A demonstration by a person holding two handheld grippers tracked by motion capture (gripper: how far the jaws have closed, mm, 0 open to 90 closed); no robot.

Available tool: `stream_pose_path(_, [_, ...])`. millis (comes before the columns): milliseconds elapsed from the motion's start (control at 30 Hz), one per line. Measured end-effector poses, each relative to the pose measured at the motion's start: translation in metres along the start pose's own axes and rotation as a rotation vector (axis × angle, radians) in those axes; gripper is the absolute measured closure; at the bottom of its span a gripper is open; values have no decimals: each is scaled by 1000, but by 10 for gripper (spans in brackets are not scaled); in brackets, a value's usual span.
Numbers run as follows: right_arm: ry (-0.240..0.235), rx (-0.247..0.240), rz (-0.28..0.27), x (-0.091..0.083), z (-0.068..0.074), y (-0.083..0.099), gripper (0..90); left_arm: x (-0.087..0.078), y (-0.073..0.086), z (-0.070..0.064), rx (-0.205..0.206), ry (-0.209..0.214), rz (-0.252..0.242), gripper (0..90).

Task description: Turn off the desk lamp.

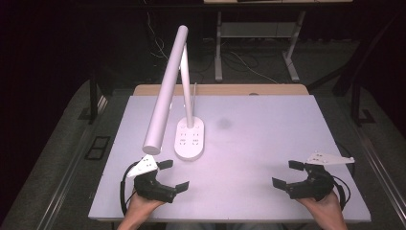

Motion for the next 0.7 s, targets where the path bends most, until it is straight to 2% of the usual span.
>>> stream_pose_path(267, [-8,-28,27,3,3,-17,2,0,0,0,-1,0,1,0])
stream_pose_path(333, [-7,-21,35,4,4,-19,2,0,0,0,0,-1,0,0])
stream_pose_path(500, [-21,-52,43,14,6,-34,2,1,0,0,0,1,3,0])
stream_pose_path(700, [-42,-64,65,22,6,-45,2,1,0,1,2,-6,8,0])
Point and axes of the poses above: each handheld gripper's, and its own axes: x roughly forward along the jaws, y roughly out of its underside, z roughly to its left, the point moved 2 cm from there along x, roughly forward along the jaws, and after that the axes turned 11 degrees about -y, right-handed, at the moved point
